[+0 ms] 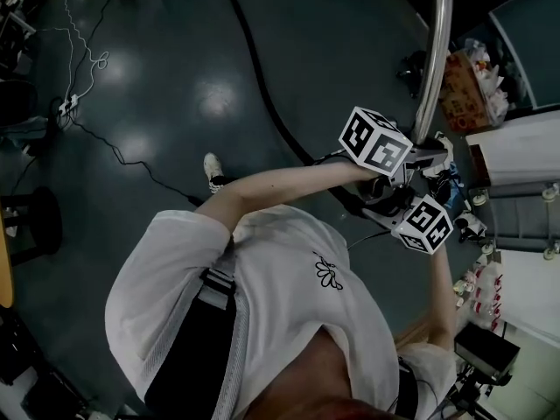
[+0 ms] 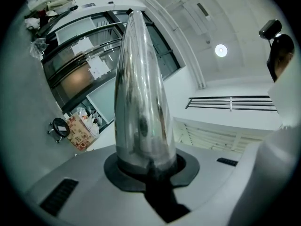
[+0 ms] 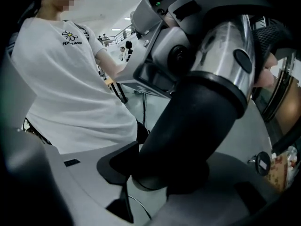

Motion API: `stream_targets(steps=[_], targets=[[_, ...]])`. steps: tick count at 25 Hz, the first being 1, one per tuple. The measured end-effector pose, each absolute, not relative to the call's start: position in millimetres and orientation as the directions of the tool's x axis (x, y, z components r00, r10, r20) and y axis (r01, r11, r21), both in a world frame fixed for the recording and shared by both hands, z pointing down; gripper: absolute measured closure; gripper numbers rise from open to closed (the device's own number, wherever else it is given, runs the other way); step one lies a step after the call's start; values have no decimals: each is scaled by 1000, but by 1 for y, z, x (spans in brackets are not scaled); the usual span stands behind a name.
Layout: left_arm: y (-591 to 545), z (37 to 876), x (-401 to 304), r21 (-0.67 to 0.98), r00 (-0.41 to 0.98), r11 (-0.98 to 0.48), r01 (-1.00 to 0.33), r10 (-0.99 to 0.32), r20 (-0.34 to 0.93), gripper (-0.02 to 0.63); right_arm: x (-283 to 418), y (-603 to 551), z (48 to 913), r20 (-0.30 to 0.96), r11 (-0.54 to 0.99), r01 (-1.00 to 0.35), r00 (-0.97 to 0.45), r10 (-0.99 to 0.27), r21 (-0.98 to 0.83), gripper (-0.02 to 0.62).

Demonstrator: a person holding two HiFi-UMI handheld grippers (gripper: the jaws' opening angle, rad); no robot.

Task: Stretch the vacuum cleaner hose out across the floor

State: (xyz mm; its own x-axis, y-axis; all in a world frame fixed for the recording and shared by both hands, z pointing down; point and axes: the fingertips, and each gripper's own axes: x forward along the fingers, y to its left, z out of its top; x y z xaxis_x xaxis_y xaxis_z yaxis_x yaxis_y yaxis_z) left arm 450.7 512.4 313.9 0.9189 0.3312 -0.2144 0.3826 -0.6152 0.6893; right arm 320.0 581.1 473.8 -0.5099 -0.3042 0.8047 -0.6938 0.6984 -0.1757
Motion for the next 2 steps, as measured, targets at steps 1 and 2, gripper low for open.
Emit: stream_targets(steps=[1, 2], targets=[[507, 312, 447, 686, 921, -620, 380, 325, -216, 540, 316, 576, 472, 803, 705, -688, -514, -301, -175, 397], [502, 310, 443, 683, 923, -625, 376, 319, -217, 540, 312, 572, 471, 802, 711, -681, -518, -298, -175, 397]])
